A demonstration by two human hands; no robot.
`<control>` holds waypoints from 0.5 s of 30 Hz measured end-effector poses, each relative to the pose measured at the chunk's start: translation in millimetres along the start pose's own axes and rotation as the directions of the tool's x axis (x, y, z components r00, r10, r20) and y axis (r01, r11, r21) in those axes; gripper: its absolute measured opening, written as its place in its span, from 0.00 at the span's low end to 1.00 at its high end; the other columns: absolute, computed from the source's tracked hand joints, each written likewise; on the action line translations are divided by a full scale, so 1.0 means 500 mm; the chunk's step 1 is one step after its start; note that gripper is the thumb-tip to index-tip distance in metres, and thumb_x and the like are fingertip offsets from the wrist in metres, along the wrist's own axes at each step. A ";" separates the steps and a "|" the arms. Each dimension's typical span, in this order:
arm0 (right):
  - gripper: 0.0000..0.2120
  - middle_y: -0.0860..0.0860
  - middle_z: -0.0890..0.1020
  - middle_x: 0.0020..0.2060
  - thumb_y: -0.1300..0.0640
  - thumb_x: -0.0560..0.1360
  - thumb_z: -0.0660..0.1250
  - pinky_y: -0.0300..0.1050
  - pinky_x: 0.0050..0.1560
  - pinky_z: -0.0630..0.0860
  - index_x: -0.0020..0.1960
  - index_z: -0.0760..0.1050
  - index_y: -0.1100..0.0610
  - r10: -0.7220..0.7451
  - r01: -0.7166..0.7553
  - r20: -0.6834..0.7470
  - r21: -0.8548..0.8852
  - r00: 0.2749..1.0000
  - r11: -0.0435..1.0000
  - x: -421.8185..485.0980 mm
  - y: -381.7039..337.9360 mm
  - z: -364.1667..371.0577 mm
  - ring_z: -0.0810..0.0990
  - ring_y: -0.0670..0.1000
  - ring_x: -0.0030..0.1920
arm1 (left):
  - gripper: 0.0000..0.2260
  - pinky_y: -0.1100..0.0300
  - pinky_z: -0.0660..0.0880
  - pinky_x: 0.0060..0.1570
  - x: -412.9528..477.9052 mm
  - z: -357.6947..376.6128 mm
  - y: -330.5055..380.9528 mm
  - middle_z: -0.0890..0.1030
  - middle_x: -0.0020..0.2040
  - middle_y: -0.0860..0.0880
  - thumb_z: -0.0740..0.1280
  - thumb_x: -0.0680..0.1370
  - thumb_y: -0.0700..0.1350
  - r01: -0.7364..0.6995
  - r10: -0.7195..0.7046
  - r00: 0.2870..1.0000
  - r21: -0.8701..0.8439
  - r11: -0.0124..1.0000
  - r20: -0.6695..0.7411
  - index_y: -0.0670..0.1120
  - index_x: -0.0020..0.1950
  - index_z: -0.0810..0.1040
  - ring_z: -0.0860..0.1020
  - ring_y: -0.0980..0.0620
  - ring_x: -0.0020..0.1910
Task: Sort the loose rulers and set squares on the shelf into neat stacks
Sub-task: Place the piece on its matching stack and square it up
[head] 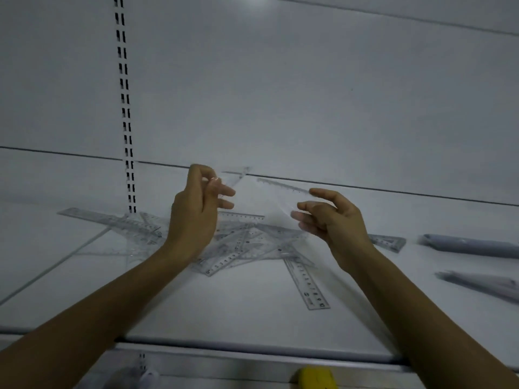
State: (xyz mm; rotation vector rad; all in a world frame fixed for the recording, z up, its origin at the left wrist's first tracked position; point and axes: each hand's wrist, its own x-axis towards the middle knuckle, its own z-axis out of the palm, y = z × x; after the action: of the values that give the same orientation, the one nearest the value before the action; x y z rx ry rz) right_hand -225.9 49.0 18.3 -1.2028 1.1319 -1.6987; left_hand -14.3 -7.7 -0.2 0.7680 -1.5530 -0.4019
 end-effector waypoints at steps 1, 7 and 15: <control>0.08 0.55 0.85 0.42 0.64 0.77 0.64 0.45 0.48 0.82 0.55 0.75 0.57 -0.013 0.013 -0.001 -0.002 1.000 1.000 0.001 -0.010 -0.005 0.85 0.54 0.45 | 0.06 0.66 0.76 0.33 0.002 0.001 0.012 0.83 0.45 0.51 0.53 0.82 0.48 -0.004 0.004 1.000 -0.008 1.000 -0.011 0.49 0.53 0.67 0.82 0.54 0.36; 0.04 0.55 0.85 0.40 0.64 0.77 0.65 0.44 0.41 0.82 0.51 0.74 0.60 -0.071 0.075 0.075 -0.043 0.995 0.996 -0.004 -0.071 -0.049 0.85 0.54 0.42 | 0.12 0.60 0.78 0.34 0.011 0.092 0.117 0.81 0.48 0.48 0.63 0.79 0.51 0.130 -0.115 0.988 -0.157 0.979 0.102 0.55 0.61 0.67 0.77 0.54 0.36; 0.03 0.52 0.86 0.40 0.60 0.76 0.67 0.45 0.45 0.80 0.47 0.78 0.58 -0.108 0.180 0.208 -0.364 0.972 0.914 0.005 -0.108 -0.230 0.85 0.50 0.42 | 0.11 0.67 0.71 0.29 -0.019 0.311 0.194 0.83 0.42 0.51 0.64 0.78 0.41 0.224 -0.191 0.971 -0.266 0.938 0.144 0.55 0.55 0.68 0.74 0.57 0.31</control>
State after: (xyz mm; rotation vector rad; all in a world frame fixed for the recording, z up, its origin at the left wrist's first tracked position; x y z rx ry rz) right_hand -341.4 91.2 50.5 -1.6862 1.3226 -1.4724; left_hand -188.3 39.2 34.5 0.6971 -1.4851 -0.8186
